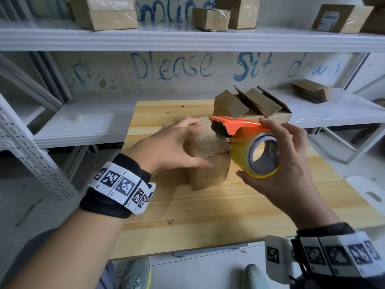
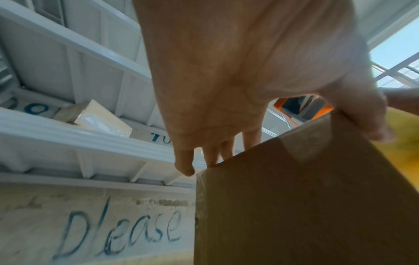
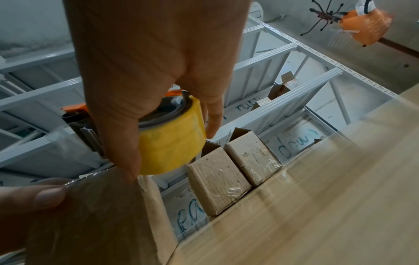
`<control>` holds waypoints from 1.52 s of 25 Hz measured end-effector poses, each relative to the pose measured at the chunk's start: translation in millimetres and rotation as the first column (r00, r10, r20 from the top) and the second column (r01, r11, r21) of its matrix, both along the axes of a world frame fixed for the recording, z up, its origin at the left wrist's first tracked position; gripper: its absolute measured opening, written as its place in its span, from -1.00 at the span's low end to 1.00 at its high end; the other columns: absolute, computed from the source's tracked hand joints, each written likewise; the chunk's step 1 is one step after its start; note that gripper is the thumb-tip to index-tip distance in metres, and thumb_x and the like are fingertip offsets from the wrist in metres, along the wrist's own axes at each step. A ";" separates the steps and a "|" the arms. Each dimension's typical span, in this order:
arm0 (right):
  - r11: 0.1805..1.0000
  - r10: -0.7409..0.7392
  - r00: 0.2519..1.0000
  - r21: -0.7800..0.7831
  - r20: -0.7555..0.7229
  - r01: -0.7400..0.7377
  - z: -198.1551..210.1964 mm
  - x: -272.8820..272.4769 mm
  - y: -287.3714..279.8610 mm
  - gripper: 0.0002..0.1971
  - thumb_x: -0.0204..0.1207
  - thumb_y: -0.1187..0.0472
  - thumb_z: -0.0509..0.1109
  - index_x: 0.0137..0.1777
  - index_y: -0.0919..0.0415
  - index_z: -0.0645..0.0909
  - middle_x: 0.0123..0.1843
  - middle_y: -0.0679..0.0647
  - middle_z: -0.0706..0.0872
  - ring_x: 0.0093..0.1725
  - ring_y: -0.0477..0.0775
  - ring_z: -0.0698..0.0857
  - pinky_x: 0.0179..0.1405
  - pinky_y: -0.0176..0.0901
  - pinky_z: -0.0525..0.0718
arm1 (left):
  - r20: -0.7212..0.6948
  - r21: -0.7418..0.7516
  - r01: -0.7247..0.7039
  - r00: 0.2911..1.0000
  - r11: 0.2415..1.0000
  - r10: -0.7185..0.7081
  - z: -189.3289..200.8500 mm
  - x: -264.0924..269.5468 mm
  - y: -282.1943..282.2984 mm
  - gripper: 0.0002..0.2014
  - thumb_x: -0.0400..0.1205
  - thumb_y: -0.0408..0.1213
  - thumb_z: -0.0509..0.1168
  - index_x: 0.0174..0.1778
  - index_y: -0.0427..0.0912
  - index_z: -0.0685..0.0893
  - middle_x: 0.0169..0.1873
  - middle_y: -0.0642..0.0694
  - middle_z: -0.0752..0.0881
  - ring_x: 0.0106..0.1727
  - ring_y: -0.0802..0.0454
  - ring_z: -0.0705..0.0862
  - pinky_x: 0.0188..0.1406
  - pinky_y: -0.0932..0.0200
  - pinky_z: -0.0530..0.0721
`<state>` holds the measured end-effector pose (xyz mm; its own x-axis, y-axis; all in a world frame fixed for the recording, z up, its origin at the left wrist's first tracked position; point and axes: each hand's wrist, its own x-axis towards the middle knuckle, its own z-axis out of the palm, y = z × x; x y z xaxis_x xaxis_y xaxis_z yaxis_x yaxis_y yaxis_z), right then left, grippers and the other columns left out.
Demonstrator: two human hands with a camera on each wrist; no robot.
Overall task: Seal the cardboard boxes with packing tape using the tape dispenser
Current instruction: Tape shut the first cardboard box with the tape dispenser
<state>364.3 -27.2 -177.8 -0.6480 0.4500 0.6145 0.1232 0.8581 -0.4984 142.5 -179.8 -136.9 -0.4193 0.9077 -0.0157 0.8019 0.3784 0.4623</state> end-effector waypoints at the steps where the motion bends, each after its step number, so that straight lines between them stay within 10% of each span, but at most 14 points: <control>1: 1.000 0.005 1.000 0.016 -0.002 -0.005 0.3 -0.5 -1.5 0.16 0.02 0.23 0.82 0.59 -0.25 0.26 0.46 0.04 0.25 0.37 0.03 0.45 0.31 -0.32 0.49 | 0.099 0.030 0.015 0.995 0.999 -0.018 -3.1 -1.4 -0.8 0.14 0.10 0.56 0.43 0.66 0.29 0.34 0.66 0.51 0.10 0.75 0.28 -0.02 0.70 -0.16 0.19; 8: 0.989 0.007 0.994 0.148 -0.107 0.009 6.1 -4.4 -11.4 0.11 0.00 0.28 0.82 0.58 -0.05 0.35 0.45 0.26 0.29 0.46 0.10 0.38 0.40 -0.44 0.38 | 0.259 0.123 0.110 0.956 0.986 -0.139 -4.8 -5.6 -6.9 -0.28 0.50 -0.22 0.58 0.55 0.31 0.49 0.76 0.25 0.05 0.74 0.27 -0.29 0.68 0.00 -0.09; 12: 0.986 -0.042 0.994 0.154 -0.105 0.058 8.5 -3.6 -11.6 0.09 -0.02 0.27 0.83 0.57 0.02 0.40 0.45 0.28 0.29 0.44 0.18 0.41 0.43 -0.38 0.39 | 0.227 0.139 0.041 0.971 0.989 -0.072 -2.7 -2.5 -9.3 -0.36 0.49 -0.11 0.60 0.48 0.27 0.54 0.72 0.32 0.15 0.73 0.38 -0.03 0.67 0.16 0.10; 19: 0.982 -0.065 0.997 0.175 -0.042 0.071 7.9 -1.5 -19.2 0.11 -0.02 0.20 0.84 0.59 -0.04 0.40 0.46 0.26 0.27 0.32 -0.57 0.22 0.21 -0.72 0.31 | 0.174 0.142 -0.057 0.984 0.988 0.031 3.1 7.2 -12.0 -0.33 0.22 0.30 0.63 0.24 0.32 0.61 0.49 0.48 0.43 0.53 0.29 0.42 0.51 0.10 0.39; 24: 0.983 -0.109 0.993 0.141 -0.049 0.115 7.5 -2.7 -17.8 0.11 0.00 0.14 0.83 0.60 -0.10 0.38 0.49 0.21 0.24 0.37 -0.06 0.35 0.27 -0.64 0.35 | 0.224 0.327 0.005 0.971 0.945 -0.083 6.2 -0.9 -26.7 -0.24 0.23 0.43 0.53 0.36 0.31 0.62 0.46 0.40 0.54 0.58 0.34 0.42 0.66 -0.02 0.33; 35: 0.992 -0.034 0.999 0.123 0.037 0.030 14.5 -0.4 -20.4 0.13 0.04 0.16 0.80 0.61 -0.22 0.28 0.50 0.11 0.22 0.41 0.08 0.44 0.39 -0.22 0.54 | -0.012 0.637 0.130 0.987 0.760 -0.158 9.3 10.3 -23.2 -0.94 0.51 -0.31 0.59 -0.22 -0.14 0.83 -0.10 0.11 0.83 0.04 0.07 0.79 0.26 0.15 0.67; 38: 0.984 -0.040 0.996 0.177 0.086 0.024 17.8 2.2 -16.1 0.15 0.03 0.33 0.78 0.62 -0.16 0.31 0.47 0.03 0.26 0.15 -0.28 0.35 0.25 -0.64 0.41 | -0.220 0.635 0.270 0.961 0.724 -0.165 6.8 7.4 -23.8 -0.84 0.49 -0.31 0.61 -0.33 -0.25 0.79 -0.10 0.06 0.84 -0.05 0.22 0.78 0.29 0.04 0.67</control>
<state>366.5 -43.3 -160.0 -0.6902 0.3618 0.6267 0.1891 0.9261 -0.3264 149.9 -203.6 -130.2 -0.1592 0.7365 0.6574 0.8982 -0.1682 0.4060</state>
